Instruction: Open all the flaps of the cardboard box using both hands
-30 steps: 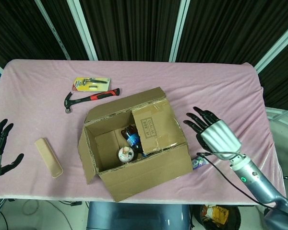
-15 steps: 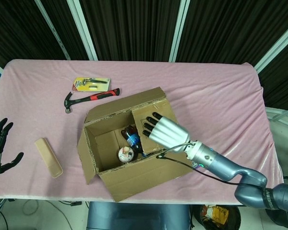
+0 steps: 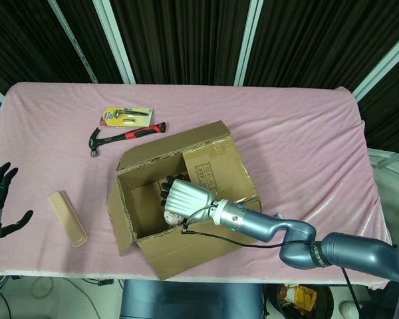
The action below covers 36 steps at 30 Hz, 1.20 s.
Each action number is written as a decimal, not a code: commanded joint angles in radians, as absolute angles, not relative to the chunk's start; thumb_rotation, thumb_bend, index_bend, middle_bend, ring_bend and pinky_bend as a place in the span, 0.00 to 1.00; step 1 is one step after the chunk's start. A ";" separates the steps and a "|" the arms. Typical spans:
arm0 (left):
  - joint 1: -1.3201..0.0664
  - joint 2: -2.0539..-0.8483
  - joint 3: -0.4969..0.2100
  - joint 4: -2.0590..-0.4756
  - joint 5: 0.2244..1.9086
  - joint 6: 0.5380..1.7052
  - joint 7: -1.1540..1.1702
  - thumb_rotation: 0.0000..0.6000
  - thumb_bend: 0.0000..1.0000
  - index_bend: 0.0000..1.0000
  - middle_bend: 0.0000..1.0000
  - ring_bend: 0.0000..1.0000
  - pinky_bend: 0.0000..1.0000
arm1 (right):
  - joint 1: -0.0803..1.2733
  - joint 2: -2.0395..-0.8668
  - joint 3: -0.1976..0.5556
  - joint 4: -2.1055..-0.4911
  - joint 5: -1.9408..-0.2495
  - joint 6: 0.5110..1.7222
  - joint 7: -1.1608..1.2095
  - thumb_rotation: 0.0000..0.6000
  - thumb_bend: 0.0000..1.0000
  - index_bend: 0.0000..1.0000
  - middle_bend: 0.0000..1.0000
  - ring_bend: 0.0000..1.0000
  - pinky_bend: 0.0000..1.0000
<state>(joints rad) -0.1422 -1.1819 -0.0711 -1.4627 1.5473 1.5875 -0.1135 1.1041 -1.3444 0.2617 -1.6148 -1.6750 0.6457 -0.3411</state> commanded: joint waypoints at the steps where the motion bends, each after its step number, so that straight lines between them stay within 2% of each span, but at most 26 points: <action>1: -0.143 -1.179 -0.071 -1.468 1.544 1.580 -0.118 1.00 0.20 0.00 0.00 0.00 0.05 | 1.125 -1.362 0.248 -1.586 -1.673 0.628 -0.354 1.00 1.00 0.51 0.43 0.31 0.33; 11: -0.143 -1.171 -0.073 -1.480 1.542 1.569 -0.128 1.00 0.20 0.00 0.00 0.00 0.05 | 1.155 -1.382 0.217 -1.534 -1.638 0.604 -0.408 1.00 1.00 0.55 0.46 0.31 0.33; 21: -0.140 -1.171 -0.079 -1.488 1.535 1.569 -0.118 1.00 0.20 0.00 0.00 0.00 0.05 | 1.177 -1.362 0.202 -1.531 -1.622 0.585 -0.592 1.00 1.00 0.57 0.48 0.31 0.33; 36: -0.136 -1.168 -0.082 -1.493 1.546 1.579 -0.124 1.00 0.20 0.00 0.00 0.00 0.05 | 1.156 -1.242 0.207 -1.653 -1.441 0.582 -0.937 1.00 1.00 0.58 0.50 0.31 0.33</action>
<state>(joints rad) -0.1356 -1.1682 -0.0821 -1.4932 1.5456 1.5792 -0.1240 1.1617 -1.2694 0.2073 -1.6226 -1.4726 0.5769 -0.8899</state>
